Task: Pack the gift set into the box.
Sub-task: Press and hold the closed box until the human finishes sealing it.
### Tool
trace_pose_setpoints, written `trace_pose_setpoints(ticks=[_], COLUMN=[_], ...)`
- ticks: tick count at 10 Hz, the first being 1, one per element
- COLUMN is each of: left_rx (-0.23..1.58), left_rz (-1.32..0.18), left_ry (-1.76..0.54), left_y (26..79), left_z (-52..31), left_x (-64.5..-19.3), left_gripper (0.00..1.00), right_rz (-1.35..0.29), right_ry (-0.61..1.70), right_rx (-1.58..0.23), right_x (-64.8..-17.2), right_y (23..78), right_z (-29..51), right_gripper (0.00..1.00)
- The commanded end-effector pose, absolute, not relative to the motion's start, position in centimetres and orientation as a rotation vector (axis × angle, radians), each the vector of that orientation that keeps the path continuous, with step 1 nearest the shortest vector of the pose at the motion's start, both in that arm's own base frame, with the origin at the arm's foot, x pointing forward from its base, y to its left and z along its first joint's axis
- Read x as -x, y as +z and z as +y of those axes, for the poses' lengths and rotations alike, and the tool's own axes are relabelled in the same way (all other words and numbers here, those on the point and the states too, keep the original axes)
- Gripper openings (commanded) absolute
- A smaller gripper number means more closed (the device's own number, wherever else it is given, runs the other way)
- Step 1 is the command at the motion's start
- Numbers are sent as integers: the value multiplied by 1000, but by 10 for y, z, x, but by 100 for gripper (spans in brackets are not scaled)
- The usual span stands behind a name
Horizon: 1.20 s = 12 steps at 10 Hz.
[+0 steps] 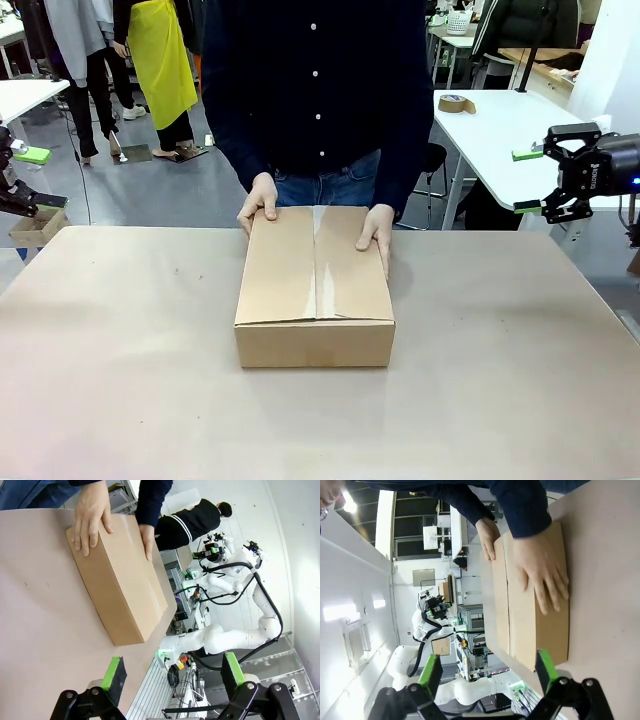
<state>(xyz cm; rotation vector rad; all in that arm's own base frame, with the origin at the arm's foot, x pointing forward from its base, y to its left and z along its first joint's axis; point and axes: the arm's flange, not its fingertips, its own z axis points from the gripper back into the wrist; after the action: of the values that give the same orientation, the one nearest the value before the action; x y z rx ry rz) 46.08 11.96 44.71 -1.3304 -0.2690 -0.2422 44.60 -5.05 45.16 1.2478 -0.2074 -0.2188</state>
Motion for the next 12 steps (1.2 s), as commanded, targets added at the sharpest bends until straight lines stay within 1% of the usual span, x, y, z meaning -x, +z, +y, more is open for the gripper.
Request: trace_pose_setpoints(ticks=[1,2,3,4,5,6,7,9,10,11,12], left_rx=[1302,1242,1215,1162,1123,1145,1223,1327,1311,1227,1227], left_rz=[-371,-504,-670,-770,-875,-921,-917,-862,-890,-886,-886], left_ry=[-446,-740,-935,-1087,-1171,-1225,-1249,-1202,-1110,-1235,-1235], left_y=[462,475,481,480,476,468,463,457,450,461,461], left_z=[92,46,4,-31,-56,-70,-77,-69,-50,-88,-88], left_x=[-453,-451,-450,-449,-444,-438,-433,-432,-443,-429,-429], left_gripper=[100,100,100,100,100,100,100,100,100,100,100], right_rz=[-213,-261,-422,-539,-658,-659,-735,-985,-1112,-718,-718], right_ry=[-5,288,535,754,979,1166,1246,1196,896,1115,1115], right_rx=[-1330,-1313,-1273,-1213,-1189,-1314,-1273,-958,-842,-1055,-1055], right_x=[-455,-459,-456,-449,-440,-425,-412,-402,-406,-411,-411], right_y=[461,470,474,469,460,457,460,461,461,472,472], right_z=[-8,50,98,133,153,163,170,164,149,174,174], right_gripper=[100,100,100,100,100,100,100,100,100,100,100])
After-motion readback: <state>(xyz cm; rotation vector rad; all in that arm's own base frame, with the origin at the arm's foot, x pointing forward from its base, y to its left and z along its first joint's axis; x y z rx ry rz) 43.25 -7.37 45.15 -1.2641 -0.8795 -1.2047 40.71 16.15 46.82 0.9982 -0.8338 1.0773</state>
